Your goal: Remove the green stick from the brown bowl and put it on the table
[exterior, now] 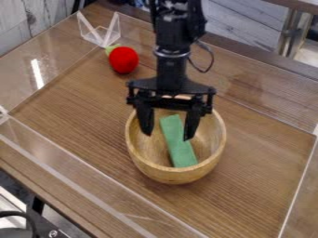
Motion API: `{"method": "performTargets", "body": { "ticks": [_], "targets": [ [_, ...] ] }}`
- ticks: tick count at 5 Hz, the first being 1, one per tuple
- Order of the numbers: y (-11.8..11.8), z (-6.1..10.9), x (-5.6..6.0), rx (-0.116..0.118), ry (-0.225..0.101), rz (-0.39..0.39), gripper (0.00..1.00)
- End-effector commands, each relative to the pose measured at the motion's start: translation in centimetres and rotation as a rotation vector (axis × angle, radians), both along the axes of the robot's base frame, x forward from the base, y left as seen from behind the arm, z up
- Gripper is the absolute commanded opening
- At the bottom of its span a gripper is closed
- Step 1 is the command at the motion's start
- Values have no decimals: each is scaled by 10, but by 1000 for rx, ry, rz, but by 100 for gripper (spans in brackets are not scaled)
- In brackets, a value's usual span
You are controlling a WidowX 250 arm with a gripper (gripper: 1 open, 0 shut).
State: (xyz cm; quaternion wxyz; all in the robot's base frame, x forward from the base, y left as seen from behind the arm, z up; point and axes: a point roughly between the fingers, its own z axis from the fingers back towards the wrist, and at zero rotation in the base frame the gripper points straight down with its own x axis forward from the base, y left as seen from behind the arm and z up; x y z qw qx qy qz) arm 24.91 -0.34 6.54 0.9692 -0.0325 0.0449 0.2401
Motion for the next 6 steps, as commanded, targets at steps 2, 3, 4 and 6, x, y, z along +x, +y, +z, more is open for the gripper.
{"method": "performTargets", "body": {
  "ticks": [2, 3, 4, 6],
  "targets": [
    [2, -3, 7, -7, -125, 269, 100],
    [2, -8, 10, -10, -161, 339, 100],
    [1, -11, 13, -4, -183, 375, 100],
    [0, -16, 19, 11, -206, 402, 100]
  ]
}}
